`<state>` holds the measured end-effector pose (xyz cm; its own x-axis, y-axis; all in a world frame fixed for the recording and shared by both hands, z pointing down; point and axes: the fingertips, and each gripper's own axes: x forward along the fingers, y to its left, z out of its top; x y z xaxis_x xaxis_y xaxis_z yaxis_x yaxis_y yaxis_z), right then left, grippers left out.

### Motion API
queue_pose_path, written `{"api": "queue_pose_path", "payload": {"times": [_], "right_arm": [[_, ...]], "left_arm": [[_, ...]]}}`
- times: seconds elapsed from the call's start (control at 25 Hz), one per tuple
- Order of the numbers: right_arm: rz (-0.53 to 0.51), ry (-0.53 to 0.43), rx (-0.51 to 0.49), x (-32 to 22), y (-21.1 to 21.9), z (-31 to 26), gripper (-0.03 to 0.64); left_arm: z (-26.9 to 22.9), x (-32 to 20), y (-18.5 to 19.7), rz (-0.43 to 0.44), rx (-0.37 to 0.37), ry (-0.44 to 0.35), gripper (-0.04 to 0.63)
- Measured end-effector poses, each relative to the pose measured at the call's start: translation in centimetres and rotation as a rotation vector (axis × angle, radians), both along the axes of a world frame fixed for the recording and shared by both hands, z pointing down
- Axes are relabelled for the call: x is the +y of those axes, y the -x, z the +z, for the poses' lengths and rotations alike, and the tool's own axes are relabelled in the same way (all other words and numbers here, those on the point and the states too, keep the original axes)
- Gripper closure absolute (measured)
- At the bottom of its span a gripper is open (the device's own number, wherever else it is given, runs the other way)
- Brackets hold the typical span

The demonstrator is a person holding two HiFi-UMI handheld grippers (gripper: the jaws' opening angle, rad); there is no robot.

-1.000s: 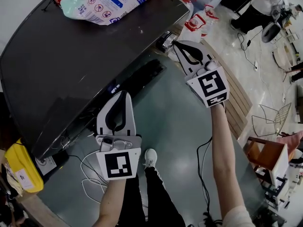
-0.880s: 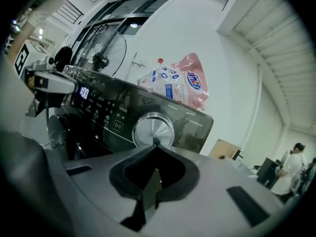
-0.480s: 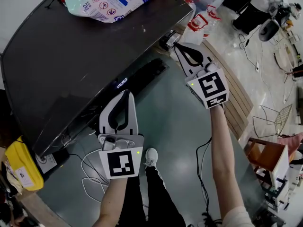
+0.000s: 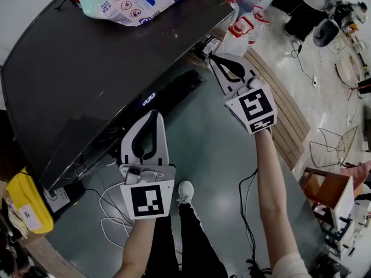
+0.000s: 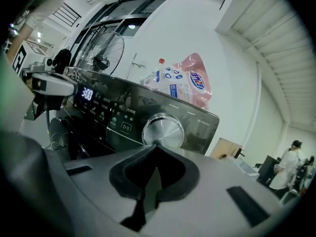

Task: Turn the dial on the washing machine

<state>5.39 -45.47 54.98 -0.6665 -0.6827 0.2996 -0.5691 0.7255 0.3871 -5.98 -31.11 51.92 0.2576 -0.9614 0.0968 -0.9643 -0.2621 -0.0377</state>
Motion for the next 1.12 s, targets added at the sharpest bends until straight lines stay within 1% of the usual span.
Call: {"api": "queue_pose_path", "payload": {"times": [0.16, 0.48, 0.72, 0.8, 0.92, 1.0, 1.08, 1.12], "right_arm": [[0.033, -0.002, 0.0, -0.6, -0.6, -0.1, 0.614], [0.037, 0.002, -0.008, -0.6, -0.5, -0.1, 0.614], [0.066, 0.008, -0.044, 0.6, -0.5, -1.2, 0.614], [0.072, -0.001, -0.046, 1.8, -0.4, -2.4, 0.614], [0.098, -0.022, -0.045, 4.1, -0.2, -5.6, 0.614], [0.133, -0.043, -0.063, 6.0, -0.3, -9.0, 0.614], [0.154, -0.095, -0.07, 7.5, -0.7, -13.0, 0.614], [0.163, -0.12, -0.069, 8.2, -0.9, -15.0, 0.614]], "left_arm": [[-0.1, 0.0, 0.2, -0.001, -0.002, -0.005, 0.597], [0.1, -0.1, 0.7, -0.007, -0.001, -0.004, 0.597], [-1.0, -0.1, 0.5, -0.002, 0.014, -0.014, 0.597], [-2.3, 0.0, 0.4, 0.001, 0.02, -0.028, 0.597], [-5.8, 0.3, 0.2, 0.007, 0.027, -0.062, 0.597], [-8.9, 0.9, 0.0, 0.02, 0.007, -0.092, 0.597], [-12.2, 1.4, -0.4, 0.037, -0.01, -0.136, 0.597], [-13.9, 1.6, -0.6, 0.043, -0.004, -0.153, 0.597]]}}
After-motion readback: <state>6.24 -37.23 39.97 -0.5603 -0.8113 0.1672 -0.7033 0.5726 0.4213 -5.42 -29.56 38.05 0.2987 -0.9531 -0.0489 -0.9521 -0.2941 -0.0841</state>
